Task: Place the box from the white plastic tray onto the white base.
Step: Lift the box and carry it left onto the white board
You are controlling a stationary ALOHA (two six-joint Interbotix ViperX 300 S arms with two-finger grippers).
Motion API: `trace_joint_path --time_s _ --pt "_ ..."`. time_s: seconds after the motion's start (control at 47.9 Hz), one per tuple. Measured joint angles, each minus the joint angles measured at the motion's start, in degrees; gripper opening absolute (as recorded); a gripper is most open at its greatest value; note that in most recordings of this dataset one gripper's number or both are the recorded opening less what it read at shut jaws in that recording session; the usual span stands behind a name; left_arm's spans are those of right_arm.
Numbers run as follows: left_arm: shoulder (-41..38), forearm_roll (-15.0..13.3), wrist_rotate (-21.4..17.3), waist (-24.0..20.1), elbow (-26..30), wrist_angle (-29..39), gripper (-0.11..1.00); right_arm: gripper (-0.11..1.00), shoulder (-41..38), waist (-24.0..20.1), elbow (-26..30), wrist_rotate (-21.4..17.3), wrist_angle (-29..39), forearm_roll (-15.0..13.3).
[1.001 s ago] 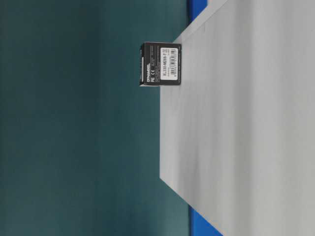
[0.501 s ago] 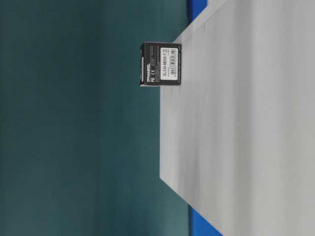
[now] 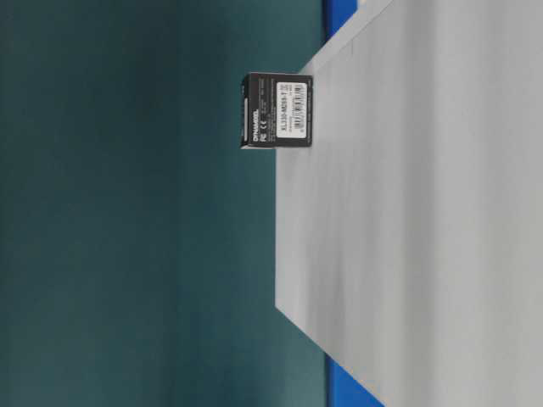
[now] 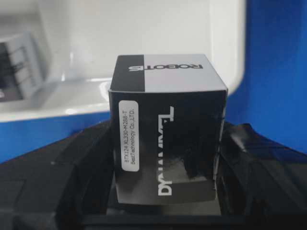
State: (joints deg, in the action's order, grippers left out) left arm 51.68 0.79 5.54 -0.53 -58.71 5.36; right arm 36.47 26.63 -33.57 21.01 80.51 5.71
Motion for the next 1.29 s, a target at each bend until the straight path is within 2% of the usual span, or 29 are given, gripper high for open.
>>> trace_joint_path --time_s 0.125,0.376,0.605,0.855,1.294 --pt "0.0 -0.1 0.0 0.0 0.0 0.0 -0.07 0.59 3.0 0.0 2.5 -1.1 0.9 -0.1" --pt "0.0 -0.1 0.1 0.0 0.1 0.0 -0.07 0.59 5.4 -0.5 3.5 -5.8 1.1 0.0" --pt "0.0 -0.1 0.1 0.1 0.1 0.0 -0.07 0.59 2.6 -6.0 7.1 -9.8 -1.6 0.0" --pt "0.0 -0.1 0.1 0.4 0.2 -0.1 -0.07 0.59 -6.8 -10.4 13.6 -10.2 -2.2 -0.1" --pt "0.0 -0.1 1.1 1.1 0.3 -0.3 -0.07 0.59 -25.9 -13.1 27.1 -9.9 2.9 -0.3"
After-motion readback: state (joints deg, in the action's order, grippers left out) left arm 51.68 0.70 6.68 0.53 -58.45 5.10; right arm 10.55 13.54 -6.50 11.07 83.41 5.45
